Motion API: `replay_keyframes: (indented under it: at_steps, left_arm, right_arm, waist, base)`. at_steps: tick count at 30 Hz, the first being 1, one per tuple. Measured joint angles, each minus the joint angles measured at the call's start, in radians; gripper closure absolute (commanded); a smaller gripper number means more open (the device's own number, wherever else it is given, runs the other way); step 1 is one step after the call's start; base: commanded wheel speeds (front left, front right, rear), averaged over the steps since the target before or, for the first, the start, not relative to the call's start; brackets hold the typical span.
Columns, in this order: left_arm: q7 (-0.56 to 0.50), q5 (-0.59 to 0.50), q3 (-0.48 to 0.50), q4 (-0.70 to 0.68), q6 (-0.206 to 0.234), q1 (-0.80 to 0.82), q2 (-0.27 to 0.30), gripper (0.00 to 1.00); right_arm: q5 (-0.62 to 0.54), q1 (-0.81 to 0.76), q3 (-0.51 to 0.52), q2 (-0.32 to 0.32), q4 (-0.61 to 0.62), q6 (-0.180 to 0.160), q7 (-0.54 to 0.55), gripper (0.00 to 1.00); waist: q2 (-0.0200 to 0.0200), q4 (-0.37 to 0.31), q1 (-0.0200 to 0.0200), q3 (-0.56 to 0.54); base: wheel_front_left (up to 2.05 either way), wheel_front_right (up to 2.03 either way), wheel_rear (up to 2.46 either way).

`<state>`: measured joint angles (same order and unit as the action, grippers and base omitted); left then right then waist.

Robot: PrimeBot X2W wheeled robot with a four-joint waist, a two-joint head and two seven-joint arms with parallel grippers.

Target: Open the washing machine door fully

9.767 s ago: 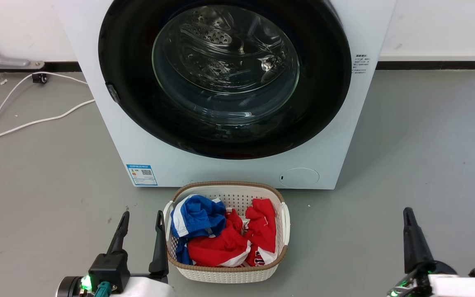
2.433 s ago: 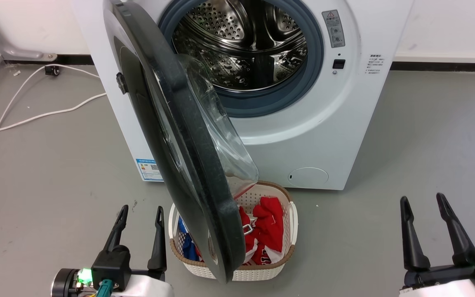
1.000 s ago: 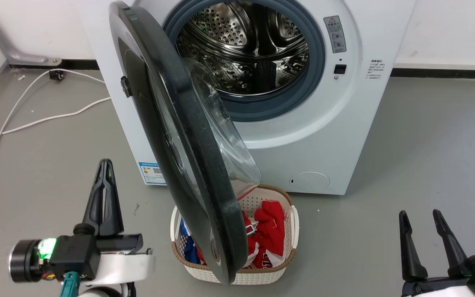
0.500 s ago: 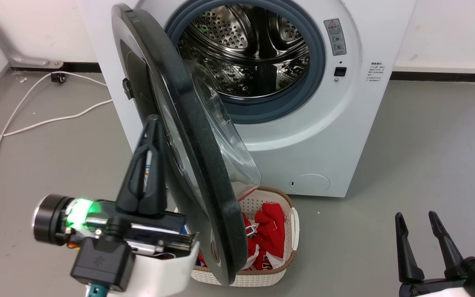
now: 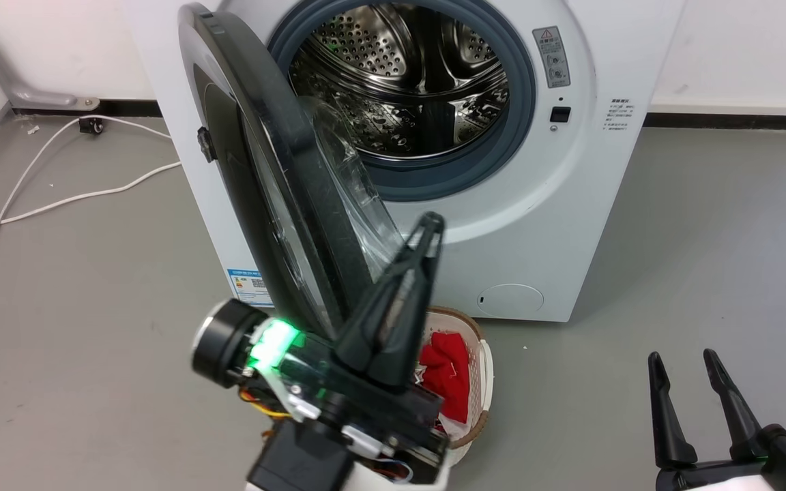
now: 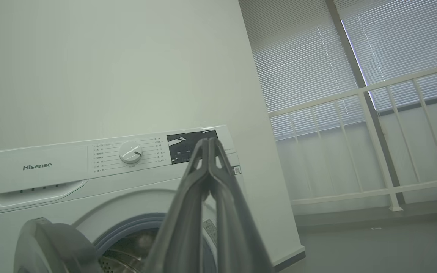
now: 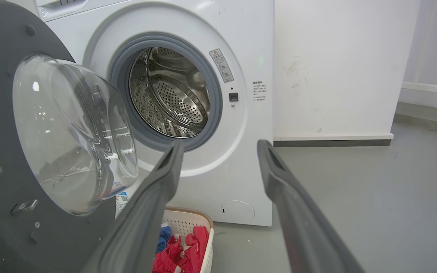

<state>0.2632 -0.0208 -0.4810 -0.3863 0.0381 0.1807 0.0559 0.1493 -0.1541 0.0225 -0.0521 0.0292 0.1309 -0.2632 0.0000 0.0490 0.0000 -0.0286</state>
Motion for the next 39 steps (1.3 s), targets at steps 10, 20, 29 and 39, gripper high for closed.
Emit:
replay_keyframes:
  at_steps: [10, 20, 29, 39]
  left_arm:
    - [0.0, 0.027, -0.155, 0.046, -0.004, 0.033, -0.004, 1.0]
    - [0.0, 0.063, -0.267, 0.098, 0.003, 0.045, -0.004, 1.0]
    - [0.0, 0.079, -0.315, 0.196, 0.002, 0.031, -0.005, 1.0]
    - [0.0, 0.11, -0.286, 0.318, -0.011, -0.023, -0.005, 1.0]
  right_arm:
    - [0.001, 0.007, -0.01, 0.0, -0.01, 0.0, 0.0, 0.0]
    - [0.001, 0.013, -0.021, 0.0, -0.02, 0.0, 0.0, 0.0]
    - [-0.002, 0.024, -0.03, 0.0, -0.023, 0.0, 0.0, 0.0]
    - [-0.008, 0.027, -0.03, 0.0, -0.028, 0.0, 0.0, 0.0]
  waist:
    - [0.0, -0.008, 0.0, 0.009]
    - [0.0, -0.004, 0.0, 0.017]
    - [0.0, -0.004, 0.0, 0.02]
    - [0.0, -0.003, 0.0001, 0.026]
  base:
    - [0.0, 0.0, 0.0]
    - [0.0, 0.0, 0.0]
    - [0.0, 0.0, 0.0]
    - [0.0, 0.0, 0.0]
